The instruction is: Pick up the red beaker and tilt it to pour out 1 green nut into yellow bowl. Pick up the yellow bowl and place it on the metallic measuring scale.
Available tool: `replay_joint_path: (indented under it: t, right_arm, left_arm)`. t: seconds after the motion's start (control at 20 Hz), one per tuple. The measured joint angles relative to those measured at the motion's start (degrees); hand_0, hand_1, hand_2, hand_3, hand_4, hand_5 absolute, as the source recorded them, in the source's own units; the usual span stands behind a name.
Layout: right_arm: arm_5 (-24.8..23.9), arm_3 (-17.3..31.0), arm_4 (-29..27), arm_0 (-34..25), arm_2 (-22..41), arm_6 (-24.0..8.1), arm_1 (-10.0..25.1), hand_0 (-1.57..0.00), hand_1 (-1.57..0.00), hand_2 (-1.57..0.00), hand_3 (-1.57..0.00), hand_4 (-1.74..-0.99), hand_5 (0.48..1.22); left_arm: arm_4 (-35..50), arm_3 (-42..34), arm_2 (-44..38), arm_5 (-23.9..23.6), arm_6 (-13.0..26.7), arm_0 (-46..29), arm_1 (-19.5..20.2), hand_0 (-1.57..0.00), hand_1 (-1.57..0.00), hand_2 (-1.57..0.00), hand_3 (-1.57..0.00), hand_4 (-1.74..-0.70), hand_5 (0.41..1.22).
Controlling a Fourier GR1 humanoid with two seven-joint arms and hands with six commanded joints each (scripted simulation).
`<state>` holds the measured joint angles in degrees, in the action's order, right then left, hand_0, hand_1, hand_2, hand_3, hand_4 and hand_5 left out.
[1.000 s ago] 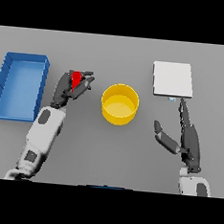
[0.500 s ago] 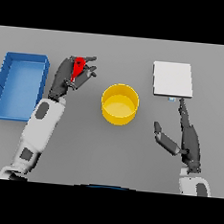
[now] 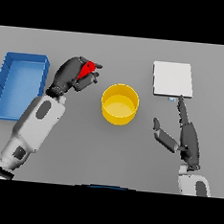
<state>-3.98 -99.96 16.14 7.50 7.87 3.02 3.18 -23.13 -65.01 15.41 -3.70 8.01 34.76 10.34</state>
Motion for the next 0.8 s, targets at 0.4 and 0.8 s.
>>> replay_joint_path:
  t: [0.4,0.8]
  right_arm:
    - [0.55,-1.39,-0.60,1.42,-0.02,0.46,0.25,0.00,0.00,0.00,0.00,-1.274,0.702]
    - [0.94,0.46,-2.64,2.06,-0.54,1.81,-0.99,0.00,0.00,0.00,0.00,-1.292,0.678]
  left_arm:
    - [-17.04,2.25,14.81,4.55,6.15,8.10,6.09,-1.57,-1.57,-1.57,-1.57,-1.74,1.182]
    - [-25.57,5.75,25.89,14.50,4.13,17.68,8.55,-1.57,-1.57,-1.57,-1.28,-1.70,1.215]
